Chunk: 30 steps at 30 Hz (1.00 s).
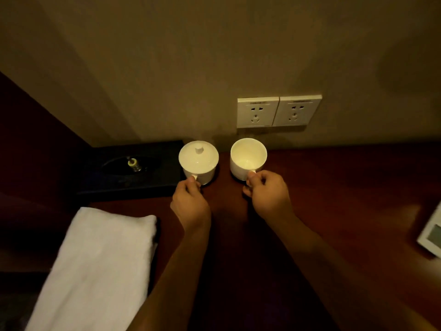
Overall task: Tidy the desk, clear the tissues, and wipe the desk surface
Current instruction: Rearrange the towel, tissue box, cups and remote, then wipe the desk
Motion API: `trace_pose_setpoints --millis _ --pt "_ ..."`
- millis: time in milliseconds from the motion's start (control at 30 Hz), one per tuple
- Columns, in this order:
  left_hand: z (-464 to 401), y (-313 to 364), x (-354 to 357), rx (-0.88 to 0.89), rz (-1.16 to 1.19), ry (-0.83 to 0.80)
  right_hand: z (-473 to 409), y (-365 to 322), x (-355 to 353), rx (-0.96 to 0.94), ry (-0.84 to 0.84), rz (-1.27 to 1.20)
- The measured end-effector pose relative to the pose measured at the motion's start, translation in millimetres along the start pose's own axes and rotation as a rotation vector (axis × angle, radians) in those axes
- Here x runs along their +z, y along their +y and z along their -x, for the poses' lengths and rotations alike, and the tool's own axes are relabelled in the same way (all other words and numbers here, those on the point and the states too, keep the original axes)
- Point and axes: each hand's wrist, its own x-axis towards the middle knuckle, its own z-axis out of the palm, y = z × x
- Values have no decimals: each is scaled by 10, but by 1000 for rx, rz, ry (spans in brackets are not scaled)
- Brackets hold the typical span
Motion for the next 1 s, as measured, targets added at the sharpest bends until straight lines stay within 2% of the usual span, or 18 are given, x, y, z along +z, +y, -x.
trace_pose_setpoints --millis 267,434,567,701,801,1001 --pt "59 -33 188 23 86 -98 -40 92 -13 -35 64 26" --pt "90 68 181 10 30 -176 -125 121 -63 -26 92 55" --pt "151 185 123 -19 5 -93 -145 108 -182 -23 88 149" --pt "397 404 149 210 -84 -3 -102 75 -476 -29 93 207" --pt "643 581 305 358 -123 -68 -82 156 -775 -16 97 260" --pt "1381 806 842 579 -152 -243 -8 514 -1648 -1 223 421"
